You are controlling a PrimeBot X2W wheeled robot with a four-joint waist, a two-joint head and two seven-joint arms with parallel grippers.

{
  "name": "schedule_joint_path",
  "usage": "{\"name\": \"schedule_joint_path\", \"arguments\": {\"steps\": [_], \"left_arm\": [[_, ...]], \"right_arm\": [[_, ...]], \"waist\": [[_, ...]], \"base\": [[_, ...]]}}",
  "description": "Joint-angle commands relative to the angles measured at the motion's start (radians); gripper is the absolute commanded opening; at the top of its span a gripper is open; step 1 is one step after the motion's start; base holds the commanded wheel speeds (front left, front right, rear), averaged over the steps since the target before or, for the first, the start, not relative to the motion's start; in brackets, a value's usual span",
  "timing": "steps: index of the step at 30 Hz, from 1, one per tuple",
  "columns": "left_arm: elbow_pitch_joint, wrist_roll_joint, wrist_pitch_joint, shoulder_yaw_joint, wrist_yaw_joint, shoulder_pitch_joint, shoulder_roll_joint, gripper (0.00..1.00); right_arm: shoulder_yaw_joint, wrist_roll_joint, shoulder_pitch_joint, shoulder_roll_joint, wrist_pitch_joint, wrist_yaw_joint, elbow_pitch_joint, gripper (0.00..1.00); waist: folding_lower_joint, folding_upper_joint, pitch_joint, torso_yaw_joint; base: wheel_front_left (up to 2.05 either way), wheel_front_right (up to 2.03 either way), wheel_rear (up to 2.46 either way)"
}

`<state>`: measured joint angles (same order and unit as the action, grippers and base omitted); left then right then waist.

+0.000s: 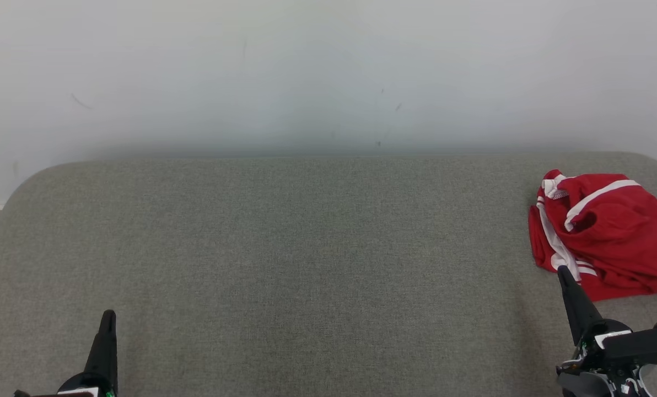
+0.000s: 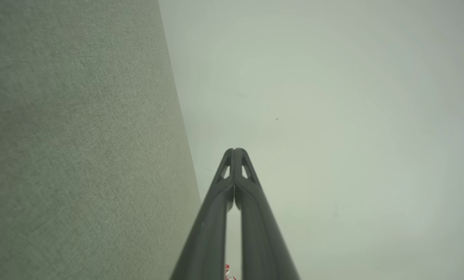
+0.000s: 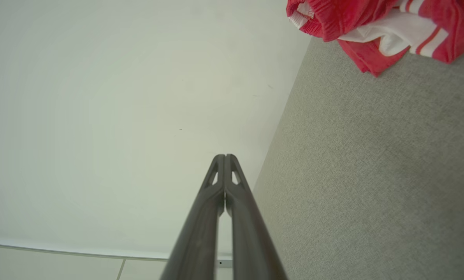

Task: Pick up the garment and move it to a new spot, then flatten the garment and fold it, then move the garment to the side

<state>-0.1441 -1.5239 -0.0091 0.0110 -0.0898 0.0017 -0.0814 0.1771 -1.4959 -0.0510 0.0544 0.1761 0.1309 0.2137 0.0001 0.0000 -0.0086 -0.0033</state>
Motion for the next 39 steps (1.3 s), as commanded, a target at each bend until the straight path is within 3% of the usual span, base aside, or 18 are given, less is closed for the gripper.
{"name": "schedule_joint_path", "arguments": {"steps": [1, 17, 39], "left_arm": [[0.000, -0.022, 0.007, -0.011, -0.010, -0.015, 0.001, 0.00], [-0.008, -0.108, 0.028, -0.043, -0.046, -0.023, 0.032, 0.00], [-0.008, -0.101, 0.030, -0.043, -0.046, -0.023, 0.032, 0.00]], "right_arm": [[0.006, -0.021, -0.012, 0.000, 0.007, 0.000, -0.007, 0.00], [0.016, -0.121, -0.018, -0.005, 0.036, 0.000, -0.011, 0.00], [0.015, -0.119, -0.016, -0.004, 0.035, 0.000, -0.010, 0.00]], "waist": [[-0.0001, 0.0000, 0.001, 0.000], [-0.0001, 0.0000, 0.012, 0.003], [-0.0001, 0.0000, 0.013, 0.003]], "base": [[0.00, 0.00, 0.00], [0.00, 0.00, 0.00], [0.00, 0.00, 0.00]]}}
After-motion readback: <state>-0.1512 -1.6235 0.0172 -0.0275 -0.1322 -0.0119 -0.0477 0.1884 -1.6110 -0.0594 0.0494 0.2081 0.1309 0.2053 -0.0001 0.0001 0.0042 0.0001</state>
